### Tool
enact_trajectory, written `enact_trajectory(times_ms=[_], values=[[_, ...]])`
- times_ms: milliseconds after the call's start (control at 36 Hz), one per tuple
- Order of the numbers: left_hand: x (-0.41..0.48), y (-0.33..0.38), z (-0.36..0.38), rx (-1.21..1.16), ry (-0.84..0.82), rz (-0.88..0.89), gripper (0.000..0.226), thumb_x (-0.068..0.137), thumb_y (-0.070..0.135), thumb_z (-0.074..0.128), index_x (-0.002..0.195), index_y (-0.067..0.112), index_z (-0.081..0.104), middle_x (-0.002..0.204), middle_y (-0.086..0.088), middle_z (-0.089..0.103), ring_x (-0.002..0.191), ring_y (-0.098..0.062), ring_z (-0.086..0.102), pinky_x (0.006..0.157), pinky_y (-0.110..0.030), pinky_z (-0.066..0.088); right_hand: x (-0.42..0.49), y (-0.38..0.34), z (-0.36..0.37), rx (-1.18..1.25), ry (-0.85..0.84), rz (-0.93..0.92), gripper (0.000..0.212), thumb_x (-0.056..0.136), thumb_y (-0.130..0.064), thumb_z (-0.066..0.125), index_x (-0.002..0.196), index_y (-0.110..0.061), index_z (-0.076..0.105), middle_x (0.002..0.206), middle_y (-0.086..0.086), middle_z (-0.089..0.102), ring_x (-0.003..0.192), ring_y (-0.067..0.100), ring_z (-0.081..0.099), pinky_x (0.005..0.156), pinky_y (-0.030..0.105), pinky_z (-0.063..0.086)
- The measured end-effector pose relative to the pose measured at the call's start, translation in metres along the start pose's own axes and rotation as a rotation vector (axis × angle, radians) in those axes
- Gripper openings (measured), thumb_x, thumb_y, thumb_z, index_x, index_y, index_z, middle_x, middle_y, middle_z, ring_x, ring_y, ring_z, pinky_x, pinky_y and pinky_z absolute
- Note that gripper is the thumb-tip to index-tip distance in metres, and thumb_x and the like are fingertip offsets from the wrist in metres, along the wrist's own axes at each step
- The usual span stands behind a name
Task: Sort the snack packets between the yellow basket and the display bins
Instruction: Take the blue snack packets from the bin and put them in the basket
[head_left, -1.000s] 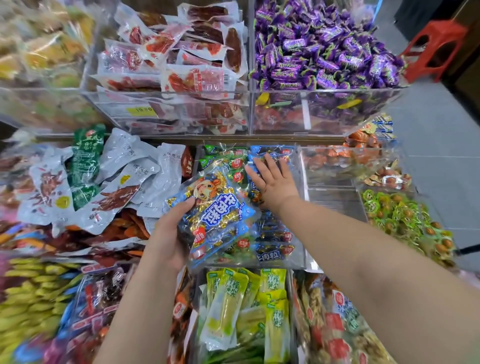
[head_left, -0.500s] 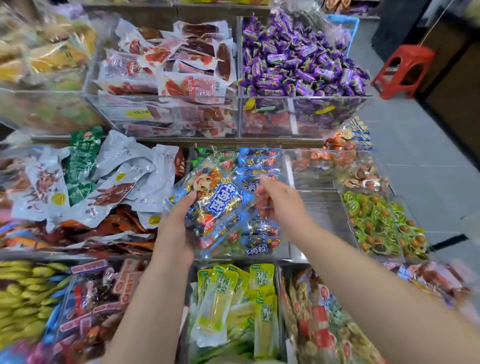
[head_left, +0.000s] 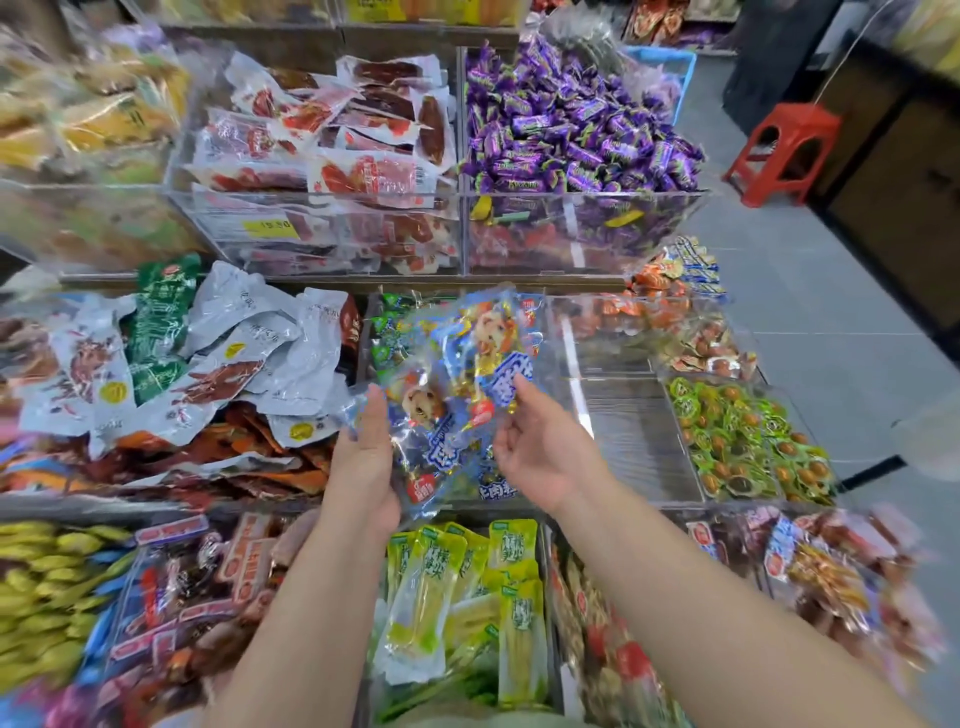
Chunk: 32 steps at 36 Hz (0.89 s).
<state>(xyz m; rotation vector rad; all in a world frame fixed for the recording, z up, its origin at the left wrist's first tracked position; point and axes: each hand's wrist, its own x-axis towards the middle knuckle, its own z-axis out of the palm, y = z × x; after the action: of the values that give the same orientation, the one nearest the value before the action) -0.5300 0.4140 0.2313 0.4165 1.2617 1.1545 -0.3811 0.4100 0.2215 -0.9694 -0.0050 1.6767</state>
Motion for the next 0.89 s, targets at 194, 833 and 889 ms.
enact_trajectory(times_ms=[194,833,889], values=[[0.017,0.005,-0.026,-0.152,0.051,-0.074,0.057,0.083,0.022,0.072,0.134,0.011,0.050,0.117,-0.015,0.067,0.101,-0.031,0.068,0.082,-0.052,0.056,0.011,-0.053,0.002,-0.044,-0.007,-0.293,0.009,0.094,-0.016,0.054,0.088,-0.013,0.060,0.066,0.001,0.068,0.047,0.011,0.061,0.042,0.019,0.046],[0.020,0.014,-0.048,-0.110,0.130,0.100,0.050,0.075,0.017,0.078,0.122,0.014,0.061,0.101,-0.007,0.074,0.092,-0.027,0.072,0.079,-0.051,0.057,0.109,-0.035,0.003,-2.455,-0.092,-0.753,0.049,0.085,-0.010,0.050,0.133,-0.015,0.039,0.124,0.012,0.054,0.115,0.031,0.046,0.091,0.041,0.037],[0.021,0.012,-0.046,-0.118,0.137,0.101,0.047,0.077,0.015,0.077,0.121,0.014,0.061,0.101,-0.007,0.074,0.091,-0.026,0.072,0.079,-0.050,0.057,0.103,-0.032,-0.006,-2.460,-0.096,-0.763,0.063,0.084,-0.025,0.054,0.141,-0.014,0.029,0.131,0.014,0.047,0.121,0.032,0.041,0.100,0.043,0.032]])
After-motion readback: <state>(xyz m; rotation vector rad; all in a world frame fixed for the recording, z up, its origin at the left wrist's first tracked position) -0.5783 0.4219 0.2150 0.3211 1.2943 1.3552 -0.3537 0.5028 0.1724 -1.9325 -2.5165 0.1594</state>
